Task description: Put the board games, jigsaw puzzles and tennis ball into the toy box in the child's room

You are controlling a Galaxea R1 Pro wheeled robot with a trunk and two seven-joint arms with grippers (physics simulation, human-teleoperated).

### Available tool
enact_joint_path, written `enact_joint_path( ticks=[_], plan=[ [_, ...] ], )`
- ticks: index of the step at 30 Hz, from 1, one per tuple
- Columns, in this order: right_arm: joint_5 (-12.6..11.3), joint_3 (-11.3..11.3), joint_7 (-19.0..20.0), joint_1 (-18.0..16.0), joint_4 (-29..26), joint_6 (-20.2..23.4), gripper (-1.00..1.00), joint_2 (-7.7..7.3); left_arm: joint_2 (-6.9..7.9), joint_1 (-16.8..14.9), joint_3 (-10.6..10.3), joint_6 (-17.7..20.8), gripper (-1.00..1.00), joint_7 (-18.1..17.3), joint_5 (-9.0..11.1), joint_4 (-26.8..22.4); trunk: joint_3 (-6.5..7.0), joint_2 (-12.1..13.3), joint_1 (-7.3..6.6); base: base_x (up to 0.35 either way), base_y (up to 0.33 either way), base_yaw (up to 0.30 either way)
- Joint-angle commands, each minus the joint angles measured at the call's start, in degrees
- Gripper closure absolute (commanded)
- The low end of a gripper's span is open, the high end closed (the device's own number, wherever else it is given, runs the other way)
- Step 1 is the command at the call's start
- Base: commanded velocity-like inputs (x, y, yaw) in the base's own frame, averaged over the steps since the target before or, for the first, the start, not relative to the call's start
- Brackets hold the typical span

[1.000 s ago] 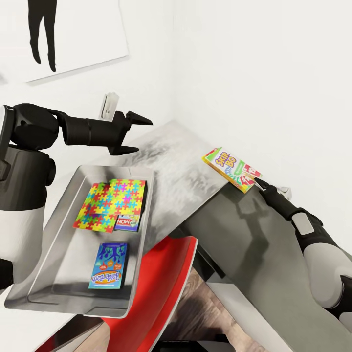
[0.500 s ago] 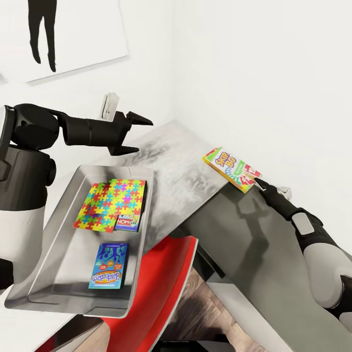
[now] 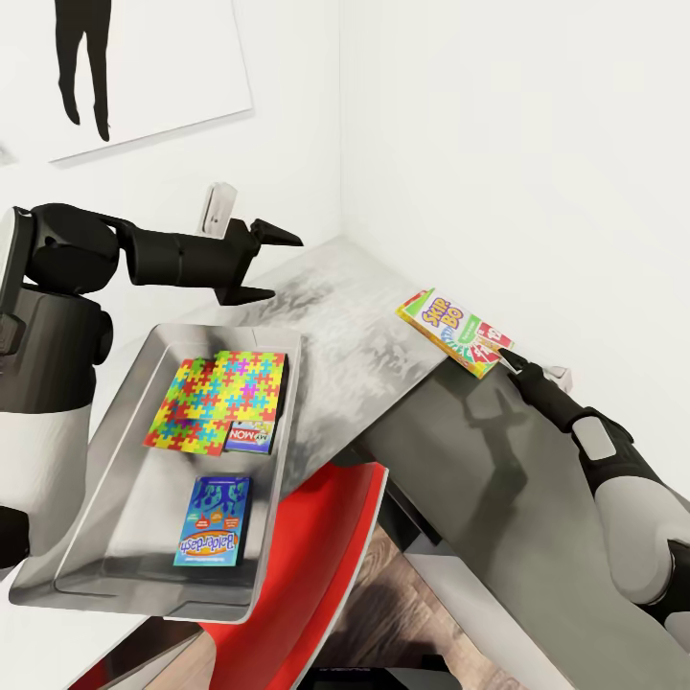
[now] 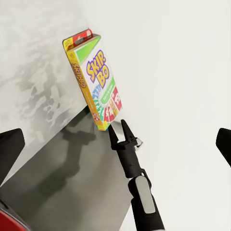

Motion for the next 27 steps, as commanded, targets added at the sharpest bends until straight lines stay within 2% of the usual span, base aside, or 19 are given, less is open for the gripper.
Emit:
enact_joint_path(
  ticks=[1, 13, 27],
  plan=[
    [-0.4, -0.2, 0.1, 0.0, 0.0, 0.5, -1.0, 0.01, 0.0, -0.1, 0.0, 0.4, -1.0, 0.4, 0.3, 0.0, -0.05, -0.1, 0.02, 0.0, 0.0, 0.02],
    [-0.4, -0.2, 0.1, 0.0, 0.0, 0.5, -1.0, -0.02, -0.06, -0.1, 0.0, 0.4, -1.0, 0.4, 0.3, -0.1, -0.05, -0.1, 0.02, 0.0, 0.0, 0.087],
    [-0.4, -0.2, 0.1, 0.0, 0.0, 0.5, -1.0, 0.01, -0.07, 0.0, 0.0, 0.4, -1.0, 0.4, 0.3, -0.1, -0.05, -0.1, 0.02, 0.0, 0.0, 0.018]
  ],
)
